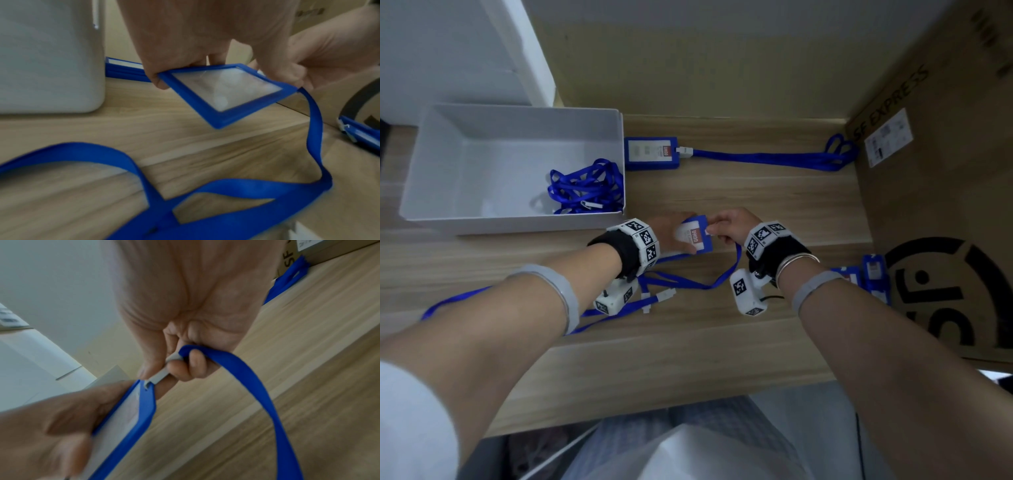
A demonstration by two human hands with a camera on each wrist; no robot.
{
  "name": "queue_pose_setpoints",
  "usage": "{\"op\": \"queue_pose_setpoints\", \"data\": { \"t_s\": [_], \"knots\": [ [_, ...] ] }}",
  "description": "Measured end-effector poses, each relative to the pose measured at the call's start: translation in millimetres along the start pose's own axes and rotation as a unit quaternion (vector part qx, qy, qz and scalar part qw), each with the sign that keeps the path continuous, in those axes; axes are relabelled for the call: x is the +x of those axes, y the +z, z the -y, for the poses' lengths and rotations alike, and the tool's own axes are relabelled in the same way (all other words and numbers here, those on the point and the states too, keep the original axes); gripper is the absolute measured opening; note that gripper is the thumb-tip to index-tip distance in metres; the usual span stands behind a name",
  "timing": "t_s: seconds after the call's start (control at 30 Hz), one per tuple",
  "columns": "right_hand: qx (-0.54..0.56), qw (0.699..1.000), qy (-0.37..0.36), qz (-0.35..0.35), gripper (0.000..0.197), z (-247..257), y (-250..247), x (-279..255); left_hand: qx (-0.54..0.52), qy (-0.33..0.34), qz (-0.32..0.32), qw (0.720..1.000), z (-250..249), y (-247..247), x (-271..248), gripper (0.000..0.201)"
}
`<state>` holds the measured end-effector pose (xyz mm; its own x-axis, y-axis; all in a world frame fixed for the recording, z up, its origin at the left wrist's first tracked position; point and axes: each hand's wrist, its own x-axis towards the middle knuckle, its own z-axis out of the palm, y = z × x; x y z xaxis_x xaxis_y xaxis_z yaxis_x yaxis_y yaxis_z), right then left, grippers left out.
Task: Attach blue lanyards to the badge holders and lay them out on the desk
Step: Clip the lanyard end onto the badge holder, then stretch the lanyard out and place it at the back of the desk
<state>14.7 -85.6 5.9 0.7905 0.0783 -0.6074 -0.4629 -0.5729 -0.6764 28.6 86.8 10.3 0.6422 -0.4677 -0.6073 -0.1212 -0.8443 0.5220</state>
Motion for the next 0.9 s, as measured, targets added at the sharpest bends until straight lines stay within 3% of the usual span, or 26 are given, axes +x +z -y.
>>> {"op": "queue_pose_setpoints", "data": {
  "t_s": [0.07,0.17,0.3,0.43,0.57,0.7,0.9],
  "knots": [
    [-0.007,1.0,0.003,-0.013,0.028,-0.1,-1.3,3.6,0.043,0.002,0.007,0.999,1.0,-0.4,3.7,0.099],
    [-0.011,1.0,0.003,-0.028,0.028,1.3,-4.5,6.5,0.097,0.017,-0.006,0.995,1.7,-0.9,6.9,0.106],
    [0.012,0.999,0.0,-0.045,0.027,1.9,-9.6,8.4,0.106,0.034,-0.107,0.988,4.7,0.5,8.3,0.084],
    [0.03,0.999,0.022,-0.014,0.026,3.9,-22.4,4.6,0.095,0.0,-0.138,0.986,1.2,-10.2,12.3,0.078],
    [-0.037,0.994,0.042,-0.096,0.018,2.2,-48.7,5.8,0.069,-0.027,-0.163,0.984,-3.8,-26.6,20.5,0.08],
    [-0.031,0.979,0.064,-0.191,0.02,0.7,-79.3,15.4,0.083,-0.046,-0.188,0.978,-3.8,-41.9,32.9,0.082],
    [0.016,0.97,0.108,-0.218,0.009,-5.0,-124.2,28.8,0.116,-0.084,-0.215,0.966,-1.6,-65.6,56.5,0.077]
  ]
}}
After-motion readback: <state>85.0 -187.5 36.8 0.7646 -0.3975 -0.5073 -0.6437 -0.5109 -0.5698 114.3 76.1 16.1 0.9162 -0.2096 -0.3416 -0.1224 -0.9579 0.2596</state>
